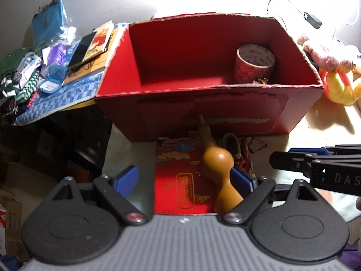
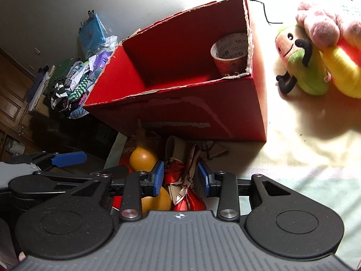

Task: Organize objects
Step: 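Grasp the tan bottle gourd around its neck with the right tool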

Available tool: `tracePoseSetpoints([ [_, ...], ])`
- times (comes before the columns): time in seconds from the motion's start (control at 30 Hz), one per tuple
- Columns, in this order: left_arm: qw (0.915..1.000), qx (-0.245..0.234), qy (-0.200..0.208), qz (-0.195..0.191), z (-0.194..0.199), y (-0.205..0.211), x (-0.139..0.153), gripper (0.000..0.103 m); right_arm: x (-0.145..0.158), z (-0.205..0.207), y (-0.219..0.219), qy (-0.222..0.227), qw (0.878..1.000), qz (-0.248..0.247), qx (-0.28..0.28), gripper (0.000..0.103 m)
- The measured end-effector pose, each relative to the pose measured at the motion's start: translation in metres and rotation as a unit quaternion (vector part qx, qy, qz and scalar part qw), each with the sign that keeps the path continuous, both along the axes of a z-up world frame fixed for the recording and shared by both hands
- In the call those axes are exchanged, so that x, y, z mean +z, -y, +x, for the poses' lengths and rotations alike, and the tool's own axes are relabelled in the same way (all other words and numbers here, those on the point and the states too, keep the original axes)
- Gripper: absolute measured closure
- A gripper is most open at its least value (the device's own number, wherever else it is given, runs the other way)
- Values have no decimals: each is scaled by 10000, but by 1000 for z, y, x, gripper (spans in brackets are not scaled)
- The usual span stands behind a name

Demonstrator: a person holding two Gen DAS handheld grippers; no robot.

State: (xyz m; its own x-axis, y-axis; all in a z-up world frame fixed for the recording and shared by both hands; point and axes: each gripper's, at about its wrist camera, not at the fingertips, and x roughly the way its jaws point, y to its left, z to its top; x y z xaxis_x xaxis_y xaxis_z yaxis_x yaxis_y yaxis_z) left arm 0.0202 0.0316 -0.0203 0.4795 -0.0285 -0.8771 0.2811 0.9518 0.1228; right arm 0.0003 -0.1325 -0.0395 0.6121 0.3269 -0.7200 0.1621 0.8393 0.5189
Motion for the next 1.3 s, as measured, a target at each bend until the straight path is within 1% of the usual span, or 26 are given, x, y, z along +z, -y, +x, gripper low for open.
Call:
tracePoseSetpoints([
  [0.27, 9998, -121, -140, -9, 3, -1, -7, 14, -7, 2, 4, -33, 9992, 394, -91, 66],
  [0.4, 9981, -303, -275, -468, -1, -11, -8, 18, -10, 3, 7, -52, 9980, 608, -136, 66],
  [0.53, 9951, -417, -357, -821, -6, -20, -11, 21, -13, 5, 7, -59, 9968, 788, -153, 66],
  [0.67, 9892, -548, -488, -1272, -7, -23, -11, 22, -14, 8, 5, -4, 9949, 1002, -125, 66],
  [0.77, 9859, -698, -417, -1464, -10, -24, -7, 22, -12, 10, 3, 108, 9940, 1091, -31, 66],
  [0.83, 9825, -789, -431, -1632, -11, -24, -7, 23, -14, 14, 0, 106, 9926, 1203, 118, 65],
  [0.87, 9801, -831, -475, -1740, -10, -24, -8, 24, -15, 16, -2, 70, 9917, 1268, 193, 65],
  [0.93, 9762, -909, -561, -1889, -9, -22, -11, 31, -19, 20, -5, -19, 9913, 1286, 276, 65],
  [1.03, 9751, -956, -616, -1902, -5, -20, -18, 35, -20, 23, -10, -63, 9926, 1171, 314, 65],
  [1.13, 9737, -980, -717, -1926, 0, -19, -24, 37, -22, 27, -12, -89, 9922, 1185, 386, 65],
  [1.3, 9726, -997, -862, -1916, 7, -20, -34, 37, -31, 33, -15, -200, 9913, 1243, 379, 63],
])
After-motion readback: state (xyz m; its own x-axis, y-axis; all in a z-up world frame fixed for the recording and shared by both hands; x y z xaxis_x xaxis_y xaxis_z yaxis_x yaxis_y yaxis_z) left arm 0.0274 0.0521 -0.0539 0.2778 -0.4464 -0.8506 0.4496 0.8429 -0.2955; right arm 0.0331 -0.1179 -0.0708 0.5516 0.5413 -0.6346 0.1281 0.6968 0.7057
